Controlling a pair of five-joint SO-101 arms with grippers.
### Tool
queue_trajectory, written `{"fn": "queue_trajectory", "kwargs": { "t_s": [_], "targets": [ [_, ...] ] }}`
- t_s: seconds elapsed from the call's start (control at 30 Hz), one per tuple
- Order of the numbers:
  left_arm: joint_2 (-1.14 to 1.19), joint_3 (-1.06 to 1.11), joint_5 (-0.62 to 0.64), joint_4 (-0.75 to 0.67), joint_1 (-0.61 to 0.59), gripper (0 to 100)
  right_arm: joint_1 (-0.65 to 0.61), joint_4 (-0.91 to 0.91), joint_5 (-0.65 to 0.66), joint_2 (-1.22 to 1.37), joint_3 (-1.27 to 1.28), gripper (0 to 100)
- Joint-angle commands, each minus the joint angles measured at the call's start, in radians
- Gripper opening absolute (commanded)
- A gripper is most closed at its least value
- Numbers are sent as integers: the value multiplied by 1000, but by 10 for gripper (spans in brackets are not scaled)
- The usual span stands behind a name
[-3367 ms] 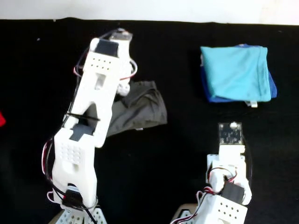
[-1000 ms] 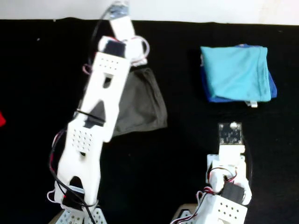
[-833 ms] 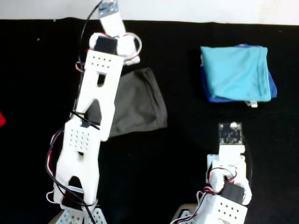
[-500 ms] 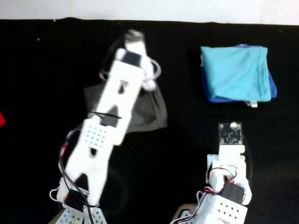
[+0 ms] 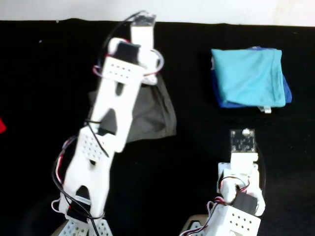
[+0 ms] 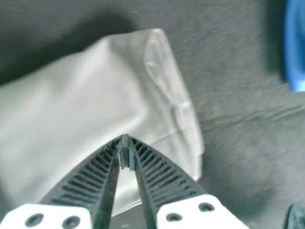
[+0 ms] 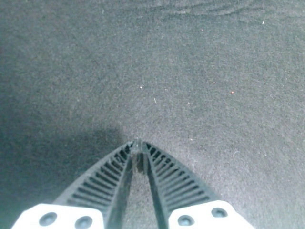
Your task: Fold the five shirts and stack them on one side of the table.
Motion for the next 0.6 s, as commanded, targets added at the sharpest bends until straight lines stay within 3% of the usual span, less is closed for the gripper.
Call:
{"fn": "queue_trajectory", "kwargs": {
  "t_s": [0.0,0.3,0.57],
  "targets": [
    [-107,97,-58,21,-47,11,8,2,6,-15,145,8],
    [-487,765,-121,5,-137,10,8,2,6,-15,145,8],
    [-579,1254,-163,-311,-199,10,8,2,6,-15,145,8]
  ]
}}
